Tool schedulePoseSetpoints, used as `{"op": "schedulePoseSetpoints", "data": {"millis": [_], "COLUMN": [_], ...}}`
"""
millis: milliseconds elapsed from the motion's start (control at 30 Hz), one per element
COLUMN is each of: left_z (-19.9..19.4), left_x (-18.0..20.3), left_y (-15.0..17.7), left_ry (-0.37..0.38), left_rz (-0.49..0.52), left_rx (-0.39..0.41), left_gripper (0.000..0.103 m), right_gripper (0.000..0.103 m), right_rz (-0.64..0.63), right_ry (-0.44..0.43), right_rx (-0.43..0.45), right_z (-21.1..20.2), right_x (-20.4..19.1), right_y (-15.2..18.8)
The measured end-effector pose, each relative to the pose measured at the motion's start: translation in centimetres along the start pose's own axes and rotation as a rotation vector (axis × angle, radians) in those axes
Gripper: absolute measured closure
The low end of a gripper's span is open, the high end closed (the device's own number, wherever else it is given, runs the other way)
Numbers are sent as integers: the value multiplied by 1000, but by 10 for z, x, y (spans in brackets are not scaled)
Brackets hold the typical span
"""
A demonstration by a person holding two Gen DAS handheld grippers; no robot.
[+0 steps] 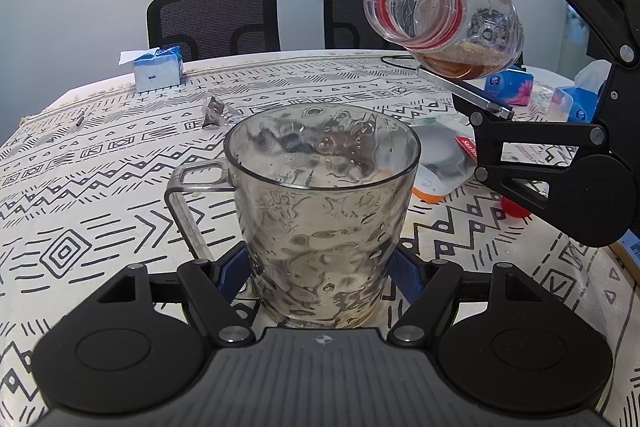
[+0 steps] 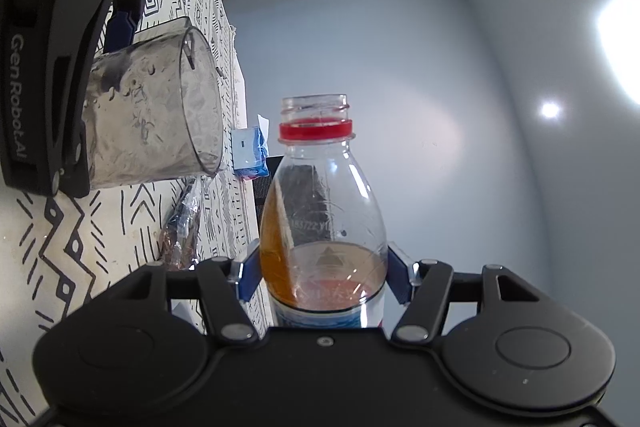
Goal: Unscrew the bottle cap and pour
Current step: 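Tilt the bottle with the right tool, mouth toward the mug rim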
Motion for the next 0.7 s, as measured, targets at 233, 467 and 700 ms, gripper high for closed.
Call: {"op": "schedulePoseSetpoints", "data": {"millis": [233, 467, 700], "left_z": [-1, -1, -2], "left_x": [0, 1, 1], "left_y": [1, 0, 0], "left_ry": [0, 0, 3], "left_rz": [0, 0, 1], "left_rx": [1, 0, 0], "left_gripper": [32, 32, 32], "right_gripper": [38, 38, 38], "right_rz": [-16, -24, -38], "right_ry": [-2, -9, -5], "right_rx": [7, 5, 5], "right_z": [-17, -38, -51], "right_x": [-23, -26, -19], "right_y": [2, 4, 4]}}
Point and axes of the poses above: each gripper's, at about its wrist camera, not at the fingertips, and z roughly the way its jaws point, x to its right, y to its underside, the point moved 4 cm from there along z, roughly the way its jaws point, and after that the axes turned 11 degrees about -z, right-handed, at the moved point
